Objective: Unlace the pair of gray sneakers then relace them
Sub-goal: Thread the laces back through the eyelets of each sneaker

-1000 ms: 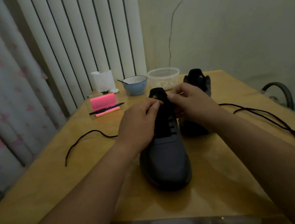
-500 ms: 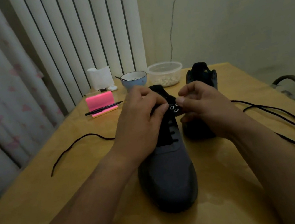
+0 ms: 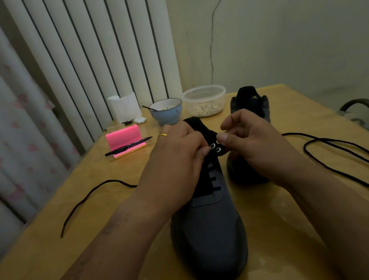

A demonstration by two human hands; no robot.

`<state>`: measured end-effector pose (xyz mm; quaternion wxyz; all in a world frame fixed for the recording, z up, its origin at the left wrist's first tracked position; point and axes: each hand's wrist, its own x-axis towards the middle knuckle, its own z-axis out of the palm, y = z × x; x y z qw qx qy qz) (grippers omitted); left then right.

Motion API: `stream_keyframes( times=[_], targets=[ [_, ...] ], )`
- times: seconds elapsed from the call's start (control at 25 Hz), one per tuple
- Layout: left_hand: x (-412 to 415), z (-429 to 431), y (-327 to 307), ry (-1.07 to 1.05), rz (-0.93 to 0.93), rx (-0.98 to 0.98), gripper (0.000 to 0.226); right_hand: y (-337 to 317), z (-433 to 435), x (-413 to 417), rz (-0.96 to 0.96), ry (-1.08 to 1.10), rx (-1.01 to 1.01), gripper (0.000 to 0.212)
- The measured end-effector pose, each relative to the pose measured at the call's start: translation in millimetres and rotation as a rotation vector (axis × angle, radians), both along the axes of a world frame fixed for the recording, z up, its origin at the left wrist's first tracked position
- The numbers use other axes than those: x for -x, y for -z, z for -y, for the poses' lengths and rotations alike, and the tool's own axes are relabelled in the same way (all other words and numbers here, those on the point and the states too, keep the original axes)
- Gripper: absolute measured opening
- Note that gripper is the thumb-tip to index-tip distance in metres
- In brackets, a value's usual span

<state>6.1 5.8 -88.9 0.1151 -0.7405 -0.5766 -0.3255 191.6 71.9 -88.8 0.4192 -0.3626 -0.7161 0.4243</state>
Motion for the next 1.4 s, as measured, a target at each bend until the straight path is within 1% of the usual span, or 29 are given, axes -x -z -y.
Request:
stream_keyframes(
  times=[0.2,0.52,0.72,0.92,1.08,1.2,1.4],
  targets=[
    [-6,2,-10,0.057,-0.027,0.051,0.013,2,-1,3,0.004,0.033,-0.052,0.016],
    [-3,9,-35,0.05,-0.267,0.181,0.015,6,-4,5,0.003,0.056,-0.097,0.014],
    [-3,8,-38,0.05,-0.268,0.186,0.013,7,-6,6,0.015,0.077,-0.131,0.015],
    [-5,9,-36,0.042,-0.22,0.187,0.011,8,-6,6,0.033,0.089,-0.16,0.015],
    [-4,8,-39,0.086,-0.203,0.231,0.012,9,-7,6,0.014,0.091,-0.155,0.015],
    [-3,8,-38,0.069,-0.186,0.224,0.012,10,-6,6,0.004,0.095,-0.158,0.015],
    [-8,4,-37,0.084,-0.223,0.226,0.015,9,-6,7,0.012,0.087,-0.181,0.014]
  ],
)
